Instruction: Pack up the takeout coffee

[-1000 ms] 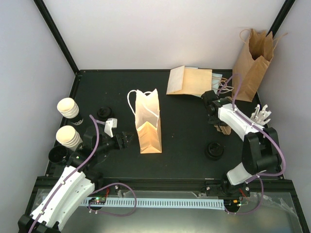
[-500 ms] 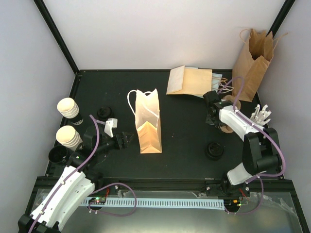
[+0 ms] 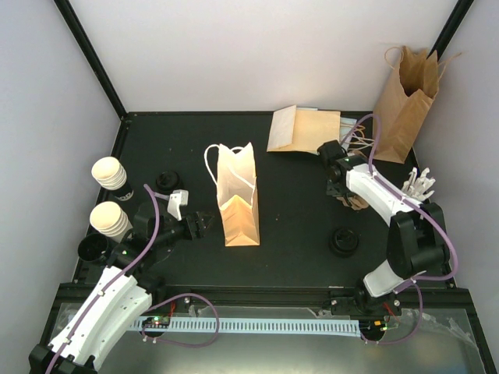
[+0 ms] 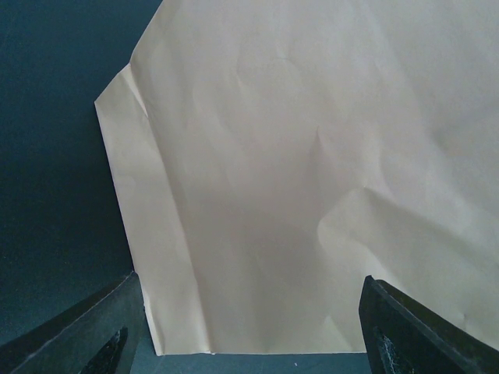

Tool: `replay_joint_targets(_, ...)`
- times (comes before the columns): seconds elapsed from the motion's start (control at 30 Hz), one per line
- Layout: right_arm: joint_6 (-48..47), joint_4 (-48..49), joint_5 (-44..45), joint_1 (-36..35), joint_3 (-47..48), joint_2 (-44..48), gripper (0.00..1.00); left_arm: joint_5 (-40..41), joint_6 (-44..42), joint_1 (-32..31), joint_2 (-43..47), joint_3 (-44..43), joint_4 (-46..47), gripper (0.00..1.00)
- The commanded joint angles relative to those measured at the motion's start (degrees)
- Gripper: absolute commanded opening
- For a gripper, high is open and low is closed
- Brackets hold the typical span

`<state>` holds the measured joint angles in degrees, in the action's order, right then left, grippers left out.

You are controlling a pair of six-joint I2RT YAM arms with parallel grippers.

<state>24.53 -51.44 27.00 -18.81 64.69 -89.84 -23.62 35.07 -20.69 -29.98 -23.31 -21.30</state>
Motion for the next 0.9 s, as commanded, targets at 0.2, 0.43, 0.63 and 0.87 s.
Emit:
replay_joint_targets(0.2, 0.6, -8.7, 13.0, -6.4, 7.7, -3.0, 0.01, 0.8, -1.0, 0.1, 1.3, -2.6, -1.1, 0.78)
replay_joint_targets(0.43, 2.3, -17.4, 24.4, -13.3, 12.9, -10.0, 0.01, 0.9, -1.0, 0.1, 1.5, -2.6, -1.0, 0.78)
replay_joint_targets(0.63, 2.9, -21.3, 29.9, -18.7, 13.9, -15.7, 0.02, 1.0, -1.1, 0.2, 2.0, -2.6, -1.4, 0.78)
replay_joint_targets(0.87, 18.0, -34.5, 43.3, -26.5, 19.0, -26.7, 0.01, 1.1, -1.4, 0.2, 2.2, -2.6, -1.6, 0.78)
